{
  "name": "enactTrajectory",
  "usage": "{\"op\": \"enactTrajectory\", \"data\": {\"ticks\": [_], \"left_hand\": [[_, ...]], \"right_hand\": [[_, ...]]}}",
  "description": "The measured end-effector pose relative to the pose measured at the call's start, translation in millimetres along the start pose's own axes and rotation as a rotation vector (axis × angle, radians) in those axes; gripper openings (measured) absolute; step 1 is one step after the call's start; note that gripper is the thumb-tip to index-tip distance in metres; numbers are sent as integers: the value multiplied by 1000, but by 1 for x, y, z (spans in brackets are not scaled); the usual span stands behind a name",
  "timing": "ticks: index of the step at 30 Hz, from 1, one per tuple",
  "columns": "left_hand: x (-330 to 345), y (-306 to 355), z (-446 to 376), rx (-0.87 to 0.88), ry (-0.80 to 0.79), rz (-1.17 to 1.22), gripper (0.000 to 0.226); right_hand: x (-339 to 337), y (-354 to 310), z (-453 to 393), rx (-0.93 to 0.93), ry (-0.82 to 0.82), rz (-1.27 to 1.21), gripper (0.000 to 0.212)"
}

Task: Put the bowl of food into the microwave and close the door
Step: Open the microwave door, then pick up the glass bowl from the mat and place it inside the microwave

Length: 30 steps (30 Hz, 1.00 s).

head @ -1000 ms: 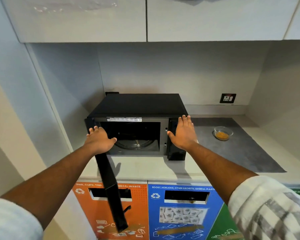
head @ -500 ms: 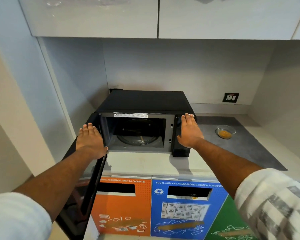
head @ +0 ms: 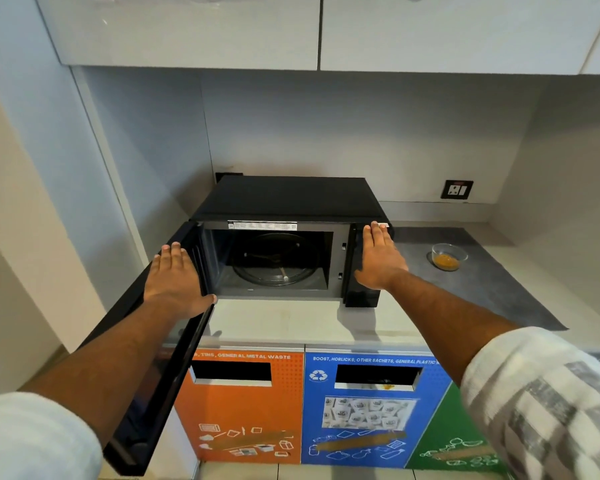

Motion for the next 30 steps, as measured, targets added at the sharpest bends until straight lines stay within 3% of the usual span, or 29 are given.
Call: {"op": "enactTrajectory", "data": {"ticks": [11,21,30], "left_hand": [[-11,21,11,31,13,-38,112],[-44,207,20,251,128,69,99],[-70,388,29,356,110,261,94]], "right_hand": [[-1,24,23,-62,-16,-91,107],[3,121,48,-78,10,-118,103],[5,264,55,-30,16,-184,100]]}}
Point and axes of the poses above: each hand's wrist, its own z-axis away from the middle knuckle, its own x-axis out of the palm, y = z × x, the point moved 8 cm from there along -z, towards the middle knuckle, and after that the axes turned 3 degrees about x, right-handed, at the moved point
